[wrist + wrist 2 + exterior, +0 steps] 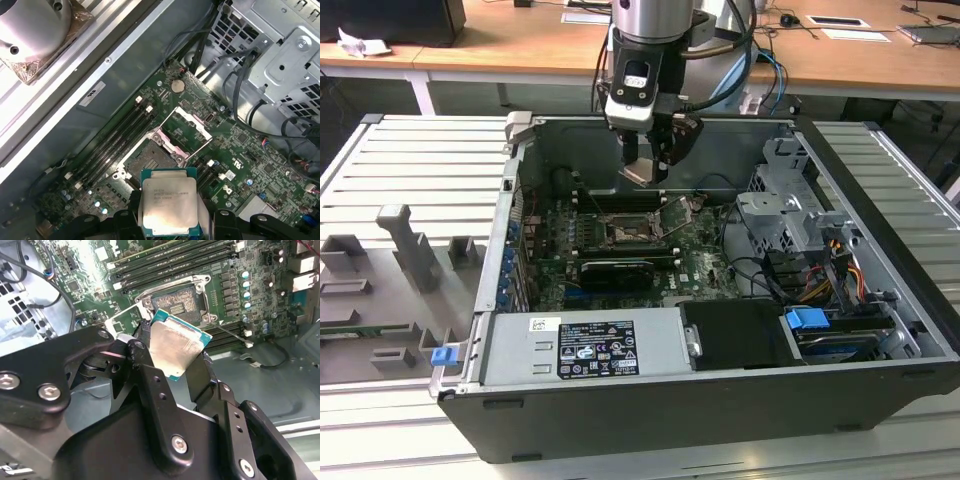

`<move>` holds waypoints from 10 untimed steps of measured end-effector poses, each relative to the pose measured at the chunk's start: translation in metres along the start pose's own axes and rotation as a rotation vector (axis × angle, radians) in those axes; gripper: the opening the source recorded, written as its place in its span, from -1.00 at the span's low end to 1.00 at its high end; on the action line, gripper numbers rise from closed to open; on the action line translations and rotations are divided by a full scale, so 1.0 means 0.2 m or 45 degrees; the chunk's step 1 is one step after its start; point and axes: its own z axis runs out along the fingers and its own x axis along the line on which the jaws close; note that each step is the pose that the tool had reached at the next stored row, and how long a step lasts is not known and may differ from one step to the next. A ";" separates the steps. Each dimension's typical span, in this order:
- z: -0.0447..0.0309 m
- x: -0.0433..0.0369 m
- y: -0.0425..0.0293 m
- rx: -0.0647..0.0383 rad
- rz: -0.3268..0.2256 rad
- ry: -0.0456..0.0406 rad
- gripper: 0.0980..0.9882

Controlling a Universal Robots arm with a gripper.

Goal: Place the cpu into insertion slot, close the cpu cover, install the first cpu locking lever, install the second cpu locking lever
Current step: 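Place the cpu into insertion slot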

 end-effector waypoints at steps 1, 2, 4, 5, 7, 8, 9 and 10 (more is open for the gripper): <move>0.002 0.000 0.000 0.000 0.020 -0.002 -0.03; 0.003 0.000 0.000 0.000 0.033 -0.003 -0.03; 0.005 0.000 0.000 0.000 0.058 -0.006 -0.03; 0.007 0.000 -0.001 0.000 0.081 -0.008 -0.03; 0.010 0.000 -0.001 0.000 0.113 -0.011 -0.03; 0.011 0.000 -0.001 0.000 0.122 -0.011 -0.03; 0.012 0.000 -0.001 0.000 0.131 -0.012 -0.03; 0.013 0.000 -0.001 0.000 0.142 -0.013 -0.03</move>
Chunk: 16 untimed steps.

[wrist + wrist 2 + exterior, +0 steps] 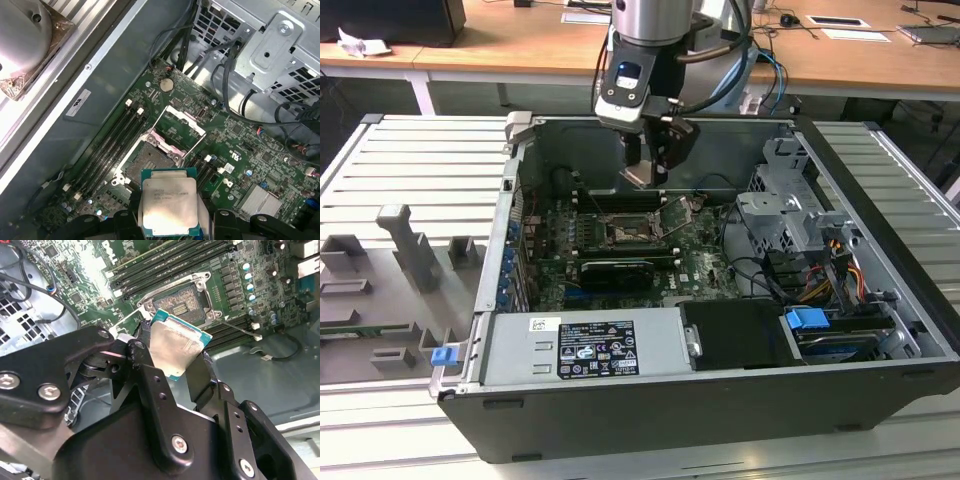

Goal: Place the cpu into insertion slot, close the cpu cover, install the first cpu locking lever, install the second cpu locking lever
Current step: 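Place the cpu into insertion slot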

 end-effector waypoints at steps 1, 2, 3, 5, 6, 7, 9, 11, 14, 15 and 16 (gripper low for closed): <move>0.001 0.000 0.000 0.000 0.008 -0.001 -0.03; 0.002 0.000 0.000 0.000 0.019 -0.002 -0.03; 0.002 0.000 0.000 0.000 0.027 -0.002 -0.03; 0.005 0.000 0.000 0.000 0.054 -0.005 -0.03; 0.006 0.000 0.000 0.000 0.061 -0.005 -0.03; 0.007 0.000 0.000 0.000 0.070 -0.006 -0.03; 0.009 0.000 -0.001 -0.001 0.093 -0.008 -0.03; 0.011 0.000 -0.001 -0.001 0.122 -0.010 -0.03; 0.015 0.000 -0.001 -0.001 0.156 -0.013 -0.03; 0.016 0.000 -0.001 -0.001 0.167 -0.014 -0.03; 0.017 0.000 -0.001 -0.001 0.177 -0.015 -0.03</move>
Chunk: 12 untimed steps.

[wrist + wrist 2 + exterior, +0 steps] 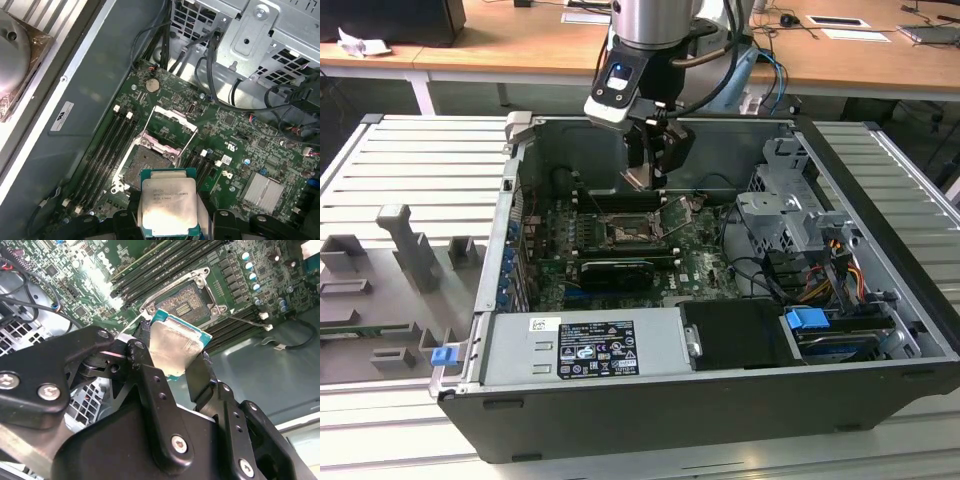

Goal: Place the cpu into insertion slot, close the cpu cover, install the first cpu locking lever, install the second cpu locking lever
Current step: 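Place the cpu into insertion slot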

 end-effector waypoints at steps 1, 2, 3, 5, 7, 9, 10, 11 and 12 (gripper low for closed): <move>0.001 0.000 0.000 0.000 0.006 0.000 -0.03; 0.002 0.000 0.000 0.000 0.017 -0.001 -0.03; 0.004 0.000 0.000 0.000 0.033 -0.003 -0.03; 0.006 0.000 0.000 0.001 0.052 -0.008 -0.03; 0.009 0.000 0.000 0.002 0.077 -0.011 -0.03; 0.011 0.000 -0.001 0.002 0.099 -0.012 -0.03; 0.014 0.000 -0.001 0.001 0.114 -0.014 -0.03; 0.015 0.000 -0.001 0.001 0.121 -0.014 -0.03; 0.016 0.000 -0.001 0.001 0.128 -0.015 -0.03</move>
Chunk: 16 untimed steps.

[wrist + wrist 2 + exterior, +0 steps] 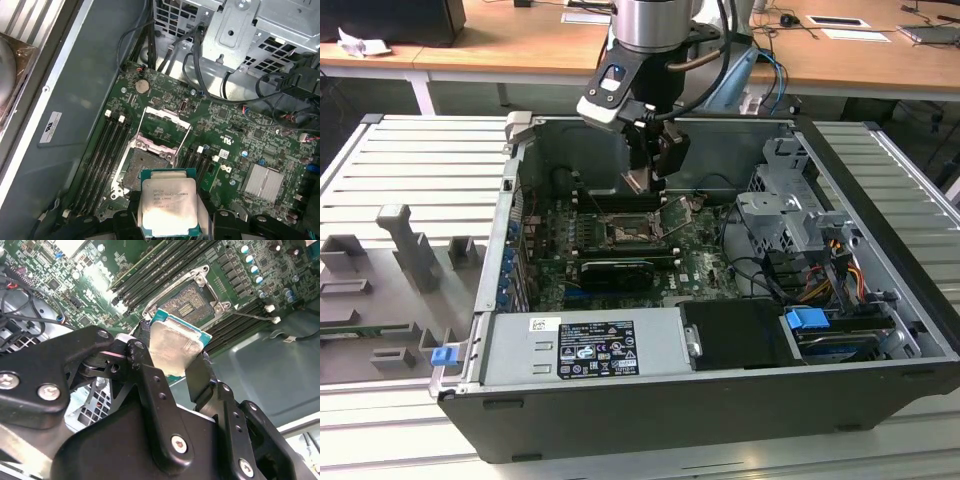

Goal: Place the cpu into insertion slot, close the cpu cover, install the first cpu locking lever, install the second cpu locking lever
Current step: 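Place the cpu into insertion slot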

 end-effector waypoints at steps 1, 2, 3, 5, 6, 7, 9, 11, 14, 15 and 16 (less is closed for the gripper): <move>0.002 0.000 0.000 0.000 0.017 -0.001 -0.03; 0.004 0.000 0.000 0.000 0.028 -0.002 -0.03; 0.006 0.000 0.000 0.000 0.045 -0.003 -0.03; 0.009 0.000 -0.001 0.000 0.060 -0.004 -0.03; 0.012 0.000 -0.001 -0.001 0.078 -0.006 -0.03; 0.015 0.000 -0.001 -0.001 0.086 -0.006 -0.03; 0.037 0.000 -0.003 -0.001 0.088 -0.007 -0.03; 0.047 0.000 -0.003 -0.001 0.088 -0.007 -0.03; 0.063 0.000 -0.005 -0.001 0.089 -0.007 -0.03; 0.065 0.000 -0.005 -0.001 0.089 -0.007 -0.03; 0.068 0.000 -0.005 -0.001 0.090 -0.007 -0.03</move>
